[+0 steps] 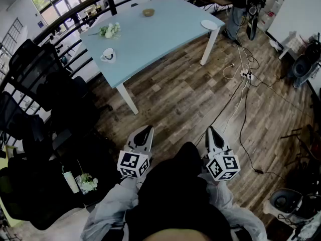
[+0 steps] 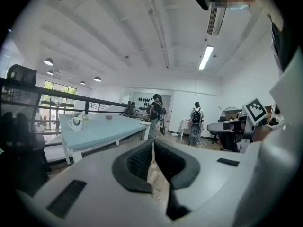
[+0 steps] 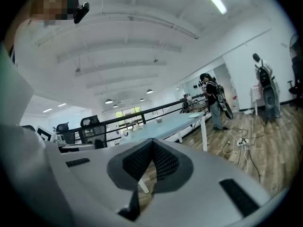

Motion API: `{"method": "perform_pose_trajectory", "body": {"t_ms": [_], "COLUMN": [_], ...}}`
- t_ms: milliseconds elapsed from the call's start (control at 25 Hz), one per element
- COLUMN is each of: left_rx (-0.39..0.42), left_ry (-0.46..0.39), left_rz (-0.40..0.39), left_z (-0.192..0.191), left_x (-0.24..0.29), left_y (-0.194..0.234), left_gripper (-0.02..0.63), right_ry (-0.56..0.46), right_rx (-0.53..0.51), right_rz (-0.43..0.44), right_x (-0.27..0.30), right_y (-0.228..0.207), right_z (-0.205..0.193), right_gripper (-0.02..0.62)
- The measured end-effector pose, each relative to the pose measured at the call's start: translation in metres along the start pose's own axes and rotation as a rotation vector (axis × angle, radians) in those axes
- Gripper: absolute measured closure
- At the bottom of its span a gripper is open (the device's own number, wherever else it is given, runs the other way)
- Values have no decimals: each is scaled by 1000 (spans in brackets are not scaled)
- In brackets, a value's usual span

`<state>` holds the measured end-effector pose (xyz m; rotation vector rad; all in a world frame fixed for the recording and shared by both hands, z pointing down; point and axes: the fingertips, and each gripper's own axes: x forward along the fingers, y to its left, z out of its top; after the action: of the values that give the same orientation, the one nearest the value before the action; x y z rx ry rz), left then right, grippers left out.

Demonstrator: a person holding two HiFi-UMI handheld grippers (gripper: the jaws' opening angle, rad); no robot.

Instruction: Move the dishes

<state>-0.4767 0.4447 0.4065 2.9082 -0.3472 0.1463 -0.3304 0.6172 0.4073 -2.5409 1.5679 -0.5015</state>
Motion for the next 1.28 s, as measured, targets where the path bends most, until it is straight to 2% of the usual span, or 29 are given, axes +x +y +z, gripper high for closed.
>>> {"method": "perform_pose_trajectory", "body": {"t_ms": [240, 560, 800, 960, 1280], "left_rx": [3, 1, 12, -2, -18], "left_ry": [-1, 21, 36, 35, 41], "left_rz": [0, 30, 66, 90, 103], "left_z": [1, -4, -6, -3, 14], "left_x": [5, 13, 31, 61, 153], "left_y": [-4, 0, 22, 41, 60], "left_gripper": [578, 578, 578, 578, 578], "right_ry": [-19, 4, 22, 30, 59], "right_rx": [31, 42, 51, 56, 57], "right_rz": [-23, -3, 8, 21, 37], "right_x": [4, 19, 52, 88, 165], "right_y": [-11, -18, -27, -40, -90], "right_z": [7, 4, 0, 8, 41], "right_gripper": [589, 589, 589, 589, 589]}}
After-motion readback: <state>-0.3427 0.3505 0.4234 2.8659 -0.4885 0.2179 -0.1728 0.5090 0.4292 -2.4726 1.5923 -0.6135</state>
